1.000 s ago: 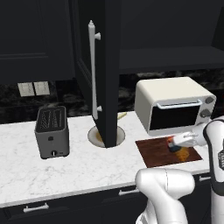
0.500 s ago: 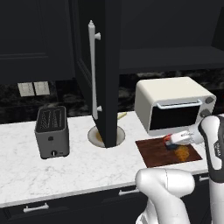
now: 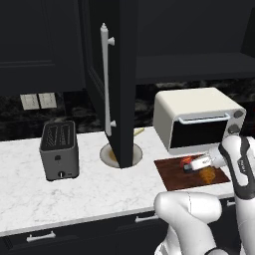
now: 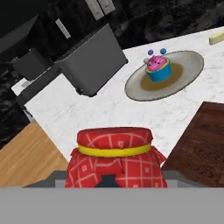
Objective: From the different types of pastries on the counter, select a croissant and place it on the cutting board. Then retrieve a jar of jam from the cabinet and place it alongside the croissant on the cutting board.
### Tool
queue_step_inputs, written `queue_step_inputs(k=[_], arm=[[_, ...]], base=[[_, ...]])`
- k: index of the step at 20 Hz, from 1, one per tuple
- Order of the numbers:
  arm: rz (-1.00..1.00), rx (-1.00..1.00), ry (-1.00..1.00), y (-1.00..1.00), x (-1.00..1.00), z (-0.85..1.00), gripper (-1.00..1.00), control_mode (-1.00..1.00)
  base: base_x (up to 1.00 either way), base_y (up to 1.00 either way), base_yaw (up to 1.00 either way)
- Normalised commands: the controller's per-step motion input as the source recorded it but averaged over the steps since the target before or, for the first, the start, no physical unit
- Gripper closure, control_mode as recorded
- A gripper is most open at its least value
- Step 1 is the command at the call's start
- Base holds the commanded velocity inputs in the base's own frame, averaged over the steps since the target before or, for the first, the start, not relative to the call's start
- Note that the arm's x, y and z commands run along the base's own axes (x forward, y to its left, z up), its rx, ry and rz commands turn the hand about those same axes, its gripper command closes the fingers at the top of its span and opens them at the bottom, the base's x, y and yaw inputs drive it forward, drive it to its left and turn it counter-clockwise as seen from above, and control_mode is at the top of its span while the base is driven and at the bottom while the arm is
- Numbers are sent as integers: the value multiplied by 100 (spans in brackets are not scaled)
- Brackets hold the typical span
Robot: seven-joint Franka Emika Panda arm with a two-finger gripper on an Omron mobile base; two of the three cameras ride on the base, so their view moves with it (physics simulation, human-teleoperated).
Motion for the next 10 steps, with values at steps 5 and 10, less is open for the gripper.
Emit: queue_step_inputs(k=[5,10], arm=[[12,3,-14,0,22,-22,100,-100],[3,5,-3,-2,3,-1,100,-100]], base=[[0,0,0],[0,0,0]])
